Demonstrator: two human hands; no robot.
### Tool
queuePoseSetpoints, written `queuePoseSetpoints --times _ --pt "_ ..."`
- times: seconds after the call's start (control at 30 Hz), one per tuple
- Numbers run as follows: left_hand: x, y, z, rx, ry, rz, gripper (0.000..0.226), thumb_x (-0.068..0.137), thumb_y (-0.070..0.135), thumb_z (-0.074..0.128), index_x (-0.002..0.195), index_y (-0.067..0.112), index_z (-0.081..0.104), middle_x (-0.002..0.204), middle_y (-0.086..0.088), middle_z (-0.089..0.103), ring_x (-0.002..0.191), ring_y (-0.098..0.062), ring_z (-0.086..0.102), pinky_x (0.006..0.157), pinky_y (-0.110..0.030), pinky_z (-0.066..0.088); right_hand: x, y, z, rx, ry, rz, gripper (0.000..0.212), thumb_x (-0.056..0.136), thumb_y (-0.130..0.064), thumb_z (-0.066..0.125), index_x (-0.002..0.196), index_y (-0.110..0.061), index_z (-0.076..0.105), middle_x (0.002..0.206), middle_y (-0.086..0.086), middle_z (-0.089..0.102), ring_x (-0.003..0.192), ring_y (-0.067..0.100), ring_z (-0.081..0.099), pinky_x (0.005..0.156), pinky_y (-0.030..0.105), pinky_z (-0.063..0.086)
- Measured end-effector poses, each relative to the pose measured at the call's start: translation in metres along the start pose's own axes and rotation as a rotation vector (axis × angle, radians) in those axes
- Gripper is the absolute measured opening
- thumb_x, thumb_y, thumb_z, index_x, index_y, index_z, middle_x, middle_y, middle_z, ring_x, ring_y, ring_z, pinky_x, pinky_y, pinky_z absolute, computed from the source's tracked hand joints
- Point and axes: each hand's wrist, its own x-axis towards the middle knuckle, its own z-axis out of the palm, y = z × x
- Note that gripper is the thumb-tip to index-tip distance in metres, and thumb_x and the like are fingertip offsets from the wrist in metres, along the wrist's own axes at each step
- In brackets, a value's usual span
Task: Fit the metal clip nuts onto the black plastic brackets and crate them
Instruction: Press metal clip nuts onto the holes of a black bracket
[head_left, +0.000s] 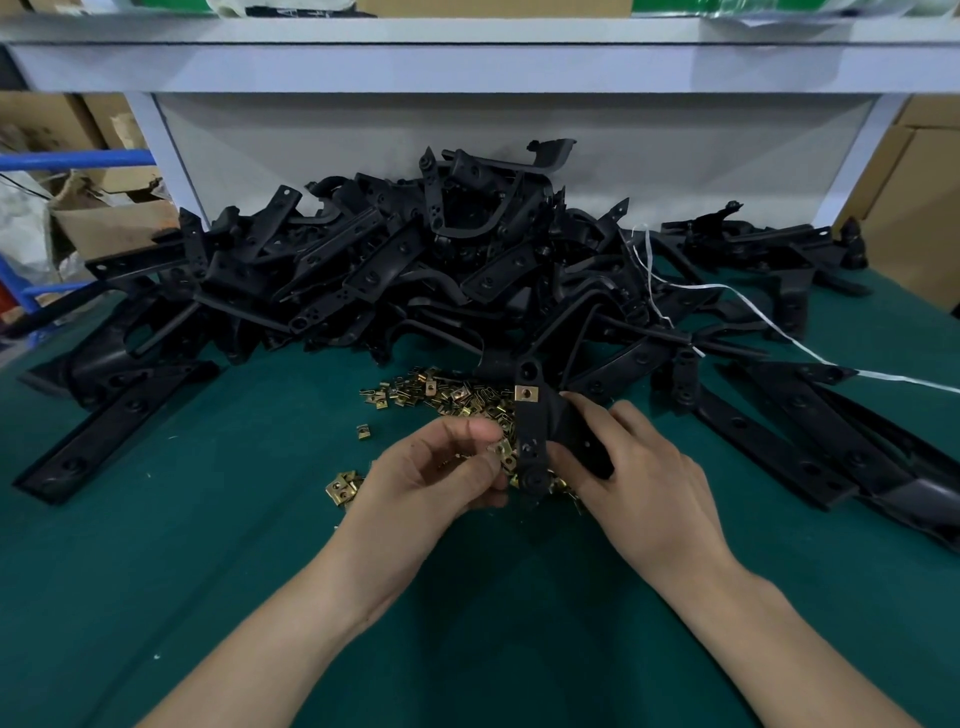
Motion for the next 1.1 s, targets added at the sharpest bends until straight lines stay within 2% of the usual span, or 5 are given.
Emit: queuePoseSetpoints --times 0.17,0.43,0.63,0.87,1.1 --pt "-0.0009 -0.0006 0.0008 -0.002 -0.02 -0.039 0.019 0.081 0.018 0.07 0.098 0.016 0.078 0.09 -0.008 0.069 0.081 -0.017 0.065 0.081 -0.028 0.057 -0.0001 -0.0011 0.0 -0.021 0.002 0.01 0.072 0.082 -0.081 0.019 0.139 -0.044 0.044 0.096 -0.021 0.04 0.075 0.014 0.06 0.061 0.03 0.039" --pt "0.001 0.0 0.0004 -0.056 0.023 -0.027 0.021 0.08 0.018 0.069 0.098 0.016 0.079 0.081 -0.005 0.066 0.077 -0.015 0.065 0.077 -0.027 0.057 0.0001 0.0008 -0.0005 0.017 0.03 0.008 0.071 0.083 -0.081 0.022 0.137 -0.043 0.046 0.095 -0.02 0.04 0.069 0.006 0.045 0.06 0.029 0.037" --pt "-0.0002 -0.0009 0.0018 -0.027 0.023 -0.019 0.023 0.078 0.019 0.07 0.099 0.015 0.078 0.081 -0.003 0.065 0.075 -0.012 0.064 0.074 -0.025 0.056 -0.0004 -0.0009 -0.0009 -0.009 0.018 0.012 0.068 0.084 -0.079 0.027 0.138 -0.043 0.047 0.094 -0.018 0.042 0.069 0.011 0.055 0.059 0.03 0.04" --pt "-0.0002 -0.0019 0.0026 -0.015 0.038 -0.005 0.021 0.08 0.018 0.07 0.099 0.02 0.078 0.077 0.002 0.064 0.073 -0.009 0.062 0.072 -0.022 0.055 -0.0002 -0.0004 -0.0003 -0.003 0.036 0.004 0.069 0.084 -0.08 0.026 0.137 -0.042 0.048 0.093 -0.02 0.041 0.068 0.004 0.044 0.059 0.028 0.037" --pt "-0.0002 -0.0024 0.0026 0.009 0.037 -0.002 0.025 0.095 0.002 0.061 0.101 0.02 0.077 0.078 0.003 0.062 0.073 -0.011 0.062 0.073 -0.023 0.055 -0.0009 -0.0019 -0.0016 -0.001 0.019 0.015 0.071 0.082 -0.08 0.025 0.138 -0.043 0.047 0.095 -0.018 0.042 0.073 0.013 0.058 0.061 0.031 0.041"
